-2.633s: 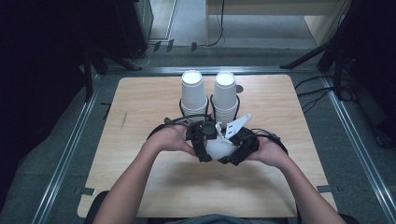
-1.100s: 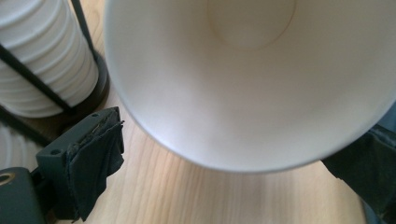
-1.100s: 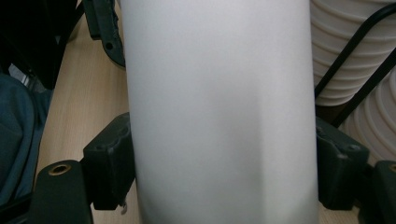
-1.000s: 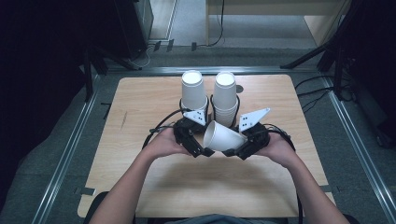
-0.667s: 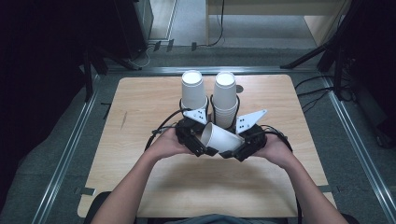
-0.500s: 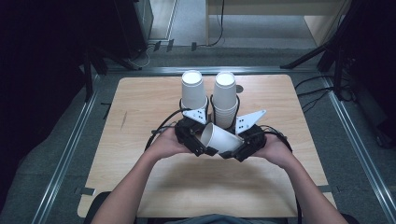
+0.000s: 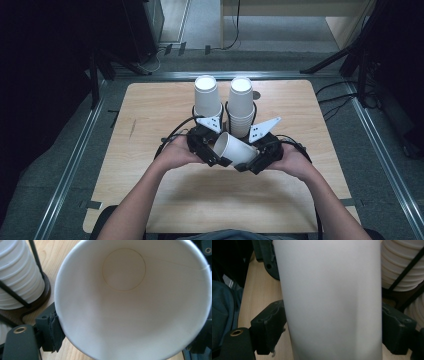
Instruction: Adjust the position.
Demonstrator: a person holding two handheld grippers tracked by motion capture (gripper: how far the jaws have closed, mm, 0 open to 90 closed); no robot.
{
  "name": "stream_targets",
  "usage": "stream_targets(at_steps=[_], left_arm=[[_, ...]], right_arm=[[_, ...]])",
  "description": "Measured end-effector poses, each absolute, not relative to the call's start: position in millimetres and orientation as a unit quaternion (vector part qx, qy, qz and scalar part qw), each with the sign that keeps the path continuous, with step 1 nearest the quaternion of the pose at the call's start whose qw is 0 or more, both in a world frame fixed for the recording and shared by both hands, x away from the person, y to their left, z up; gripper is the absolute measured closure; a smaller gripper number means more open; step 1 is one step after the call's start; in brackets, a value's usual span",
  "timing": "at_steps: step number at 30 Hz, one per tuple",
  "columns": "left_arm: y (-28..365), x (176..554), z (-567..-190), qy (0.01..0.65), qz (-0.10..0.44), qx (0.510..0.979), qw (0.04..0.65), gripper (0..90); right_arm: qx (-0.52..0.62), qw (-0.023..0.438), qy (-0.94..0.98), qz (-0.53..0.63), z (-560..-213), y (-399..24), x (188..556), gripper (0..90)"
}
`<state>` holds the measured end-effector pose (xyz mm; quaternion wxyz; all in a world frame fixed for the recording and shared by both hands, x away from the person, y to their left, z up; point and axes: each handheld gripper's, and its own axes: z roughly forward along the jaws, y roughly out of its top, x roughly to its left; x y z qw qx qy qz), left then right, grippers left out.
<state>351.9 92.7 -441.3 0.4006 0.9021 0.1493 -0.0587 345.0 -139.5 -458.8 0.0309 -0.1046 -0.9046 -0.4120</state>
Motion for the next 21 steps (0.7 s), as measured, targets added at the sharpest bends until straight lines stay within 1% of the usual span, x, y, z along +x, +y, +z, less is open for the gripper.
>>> stream_targets(at_steps=[4,11,15,18,21], left_arm=[[99.5,353.7,-437.5,0.16,-0.064,0.898,0.404,11.4],[106.3,355.4,-431.1,0.164,-0.059,0.904,0.39,11.3],[108.0,354.2,-426.3,0.157,-0.053,0.911,0.378,11.3],[106.8,354.3,-422.9,0.152,-0.038,0.923,0.351,11.3],[105.2,355.2,-422.4,0.149,-0.039,0.928,0.34,11.3]], right_arm=[[-0.108,0.032,-0.908,-0.404,-458.5,-142.4,346.8,16.0],[-0.112,0.027,-0.911,-0.395,-458.5,-145.9,346.6,15.4],[-0.113,0.025,-0.913,-0.392,-458.4,-147.4,346.5,15.3],[-0.113,0.022,-0.911,-0.396,-457.3,-148.8,346.4,15.2],[-0.115,0.019,-0.911,-0.395,-457.1,-149.1,346.2,15.2]])
